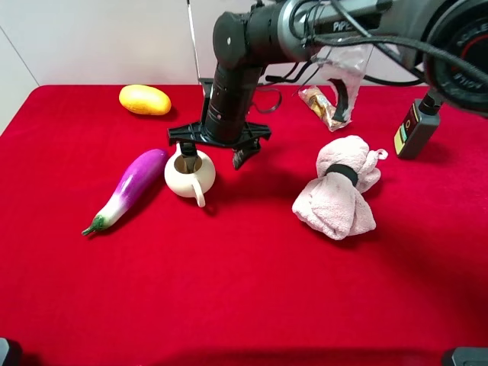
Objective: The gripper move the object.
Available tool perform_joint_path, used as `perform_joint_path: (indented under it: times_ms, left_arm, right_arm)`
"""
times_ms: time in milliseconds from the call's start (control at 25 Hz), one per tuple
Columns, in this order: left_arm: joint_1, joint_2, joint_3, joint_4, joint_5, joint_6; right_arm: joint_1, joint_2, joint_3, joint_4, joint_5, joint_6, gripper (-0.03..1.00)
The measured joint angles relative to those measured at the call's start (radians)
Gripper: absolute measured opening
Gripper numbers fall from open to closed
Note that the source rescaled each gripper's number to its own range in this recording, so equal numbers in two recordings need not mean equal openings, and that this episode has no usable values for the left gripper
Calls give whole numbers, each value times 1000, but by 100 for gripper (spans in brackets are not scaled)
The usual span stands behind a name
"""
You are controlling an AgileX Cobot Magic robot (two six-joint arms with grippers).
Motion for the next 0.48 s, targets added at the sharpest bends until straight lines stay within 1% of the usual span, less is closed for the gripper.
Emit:
perform_joint_path:
  times_ms: [120,480]
  left_arm:
    - [0,0,0,0,0,0]
    - [0,0,0,0,0,0]
  right_arm:
    - [0,-13,-31,0,34,-1,86]
    - [0,-15,-133,-20,184,-23,89]
